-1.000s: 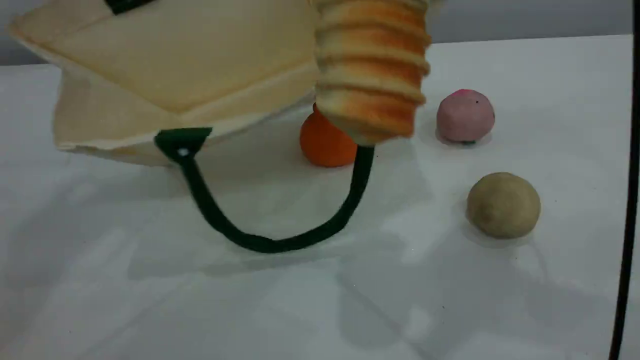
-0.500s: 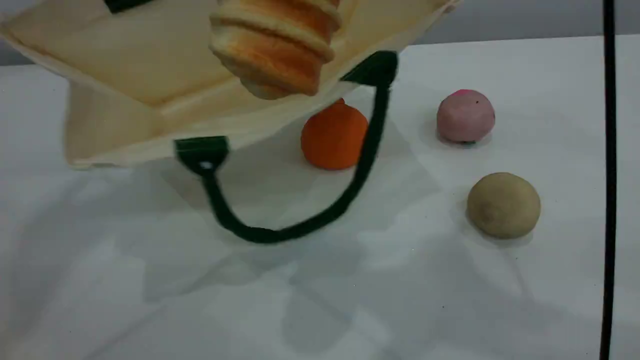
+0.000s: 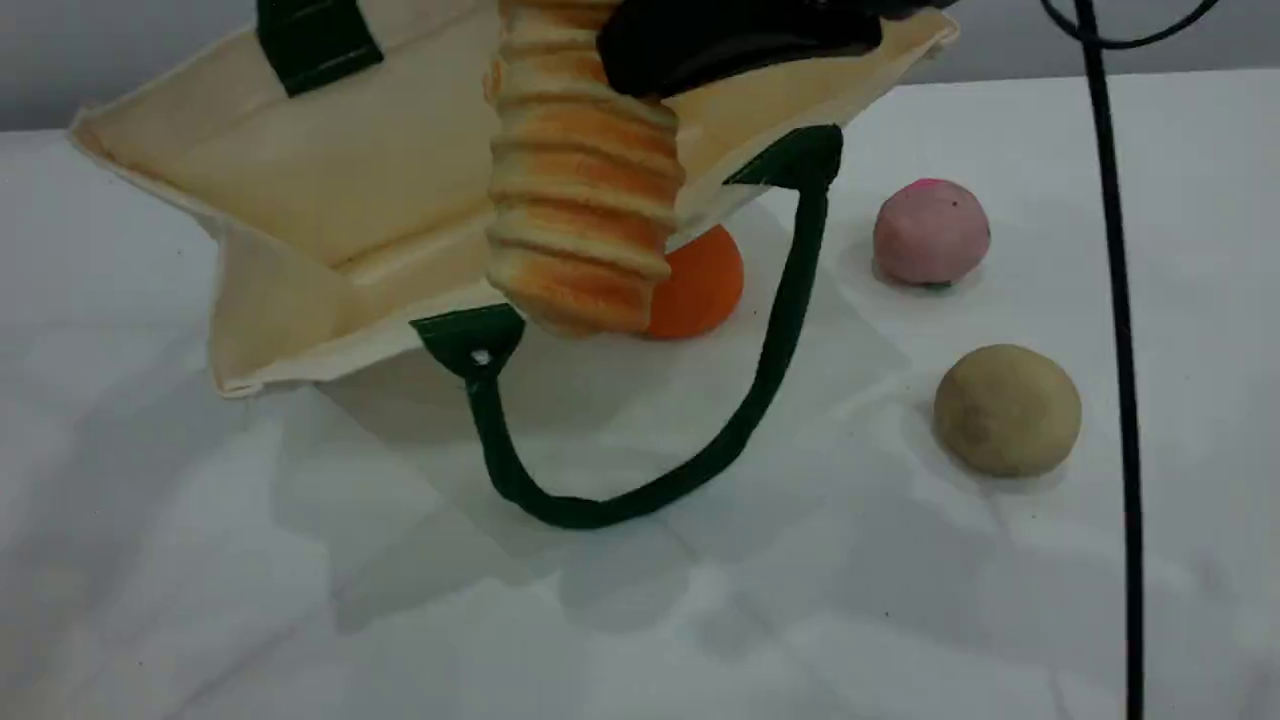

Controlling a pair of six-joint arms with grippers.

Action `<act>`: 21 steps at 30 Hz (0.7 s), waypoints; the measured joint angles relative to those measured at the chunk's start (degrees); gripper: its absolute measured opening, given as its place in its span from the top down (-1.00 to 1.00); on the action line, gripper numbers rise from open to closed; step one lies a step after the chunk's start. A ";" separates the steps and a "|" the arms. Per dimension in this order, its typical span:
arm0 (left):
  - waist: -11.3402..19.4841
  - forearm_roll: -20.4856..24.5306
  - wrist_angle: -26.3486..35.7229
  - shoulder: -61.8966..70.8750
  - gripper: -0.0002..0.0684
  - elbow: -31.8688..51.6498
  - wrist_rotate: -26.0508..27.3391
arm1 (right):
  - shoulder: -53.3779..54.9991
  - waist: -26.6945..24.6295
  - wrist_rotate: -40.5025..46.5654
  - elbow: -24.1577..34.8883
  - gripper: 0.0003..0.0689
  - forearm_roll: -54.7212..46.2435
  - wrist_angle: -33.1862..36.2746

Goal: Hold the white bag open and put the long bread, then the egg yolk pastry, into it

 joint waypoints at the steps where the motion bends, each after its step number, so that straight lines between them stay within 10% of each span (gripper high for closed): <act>1: 0.00 0.00 0.00 0.16 0.75 0.02 0.00 | 0.00 0.00 -1.24 0.00 0.88 0.99 -0.50; 21: 0.00 0.03 0.12 1.86 0.75 0.09 0.33 | 9.14 -0.06 -17.33 0.00 0.88 19.66 -6.24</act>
